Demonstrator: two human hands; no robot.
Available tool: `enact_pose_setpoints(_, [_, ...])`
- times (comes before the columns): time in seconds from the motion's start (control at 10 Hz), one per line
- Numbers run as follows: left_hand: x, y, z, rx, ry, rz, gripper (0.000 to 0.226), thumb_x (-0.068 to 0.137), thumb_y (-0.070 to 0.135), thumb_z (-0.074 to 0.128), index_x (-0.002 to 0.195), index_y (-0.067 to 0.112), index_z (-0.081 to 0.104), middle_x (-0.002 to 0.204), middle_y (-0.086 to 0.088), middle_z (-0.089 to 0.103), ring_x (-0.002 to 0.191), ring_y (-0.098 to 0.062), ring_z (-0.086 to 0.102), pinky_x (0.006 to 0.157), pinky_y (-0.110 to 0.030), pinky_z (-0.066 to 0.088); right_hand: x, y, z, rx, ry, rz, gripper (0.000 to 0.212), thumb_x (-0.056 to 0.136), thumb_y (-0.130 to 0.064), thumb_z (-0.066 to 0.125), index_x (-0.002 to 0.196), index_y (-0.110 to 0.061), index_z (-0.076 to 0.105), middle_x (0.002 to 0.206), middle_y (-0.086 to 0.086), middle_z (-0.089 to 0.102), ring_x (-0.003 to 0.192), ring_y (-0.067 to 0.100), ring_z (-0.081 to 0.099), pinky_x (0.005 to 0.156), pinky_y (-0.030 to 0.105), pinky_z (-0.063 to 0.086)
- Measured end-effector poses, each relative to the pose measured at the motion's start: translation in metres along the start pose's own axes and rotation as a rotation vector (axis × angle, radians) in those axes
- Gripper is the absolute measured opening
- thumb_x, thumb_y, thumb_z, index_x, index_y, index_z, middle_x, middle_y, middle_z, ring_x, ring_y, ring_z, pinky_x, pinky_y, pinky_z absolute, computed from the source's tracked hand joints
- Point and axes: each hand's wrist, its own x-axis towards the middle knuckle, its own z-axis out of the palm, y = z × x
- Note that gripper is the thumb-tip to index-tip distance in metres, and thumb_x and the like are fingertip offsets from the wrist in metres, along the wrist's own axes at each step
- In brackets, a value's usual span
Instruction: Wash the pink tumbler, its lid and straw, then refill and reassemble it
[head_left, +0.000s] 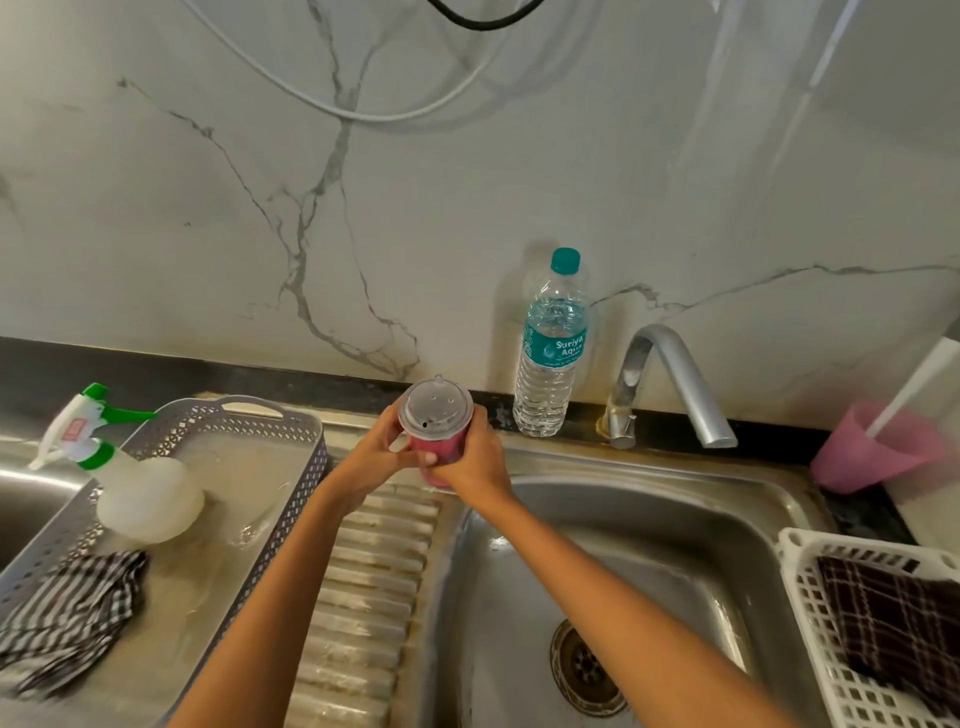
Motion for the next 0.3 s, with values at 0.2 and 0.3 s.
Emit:
enact_pose_setpoints(0.2, [-0.0024,-0.0052,0.0014,-0.039,-0.011,-0.009,0.087,0.079,0.004,0.077,0.148,0.034,0.034,0.143,0.016,0.048,0.127,0.009,0.045,0.086,-0.007,0.046,-0.0031,-0.0007,0.0011,-0.035,-0.001,-0.002,0.085,0.059,-0.024,0.087,0.13,-0.02,0.04,0.125,0.004,0.055,0.11,0.02,0.055,0.087,0.031,0.049])
enact_pose_setpoints(0.3, [-0.0048,-0.0028,0.0053,-0.041,-0.016,-0.006,0.087,0.075,0.013,0.08,0.146,0.033,0.033,0.141,0.015,0.047,0.124,0.009,0.045,0.09,-0.009,0.046,0.0005,-0.0001,0.0012,-0.037,-0.038,0.0,0.087,0.059,-0.024,0.087,0.132,-0.019,0.039,0.125,0.005,0.057,0.111,0.022,0.056,0.09,0.032,0.049])
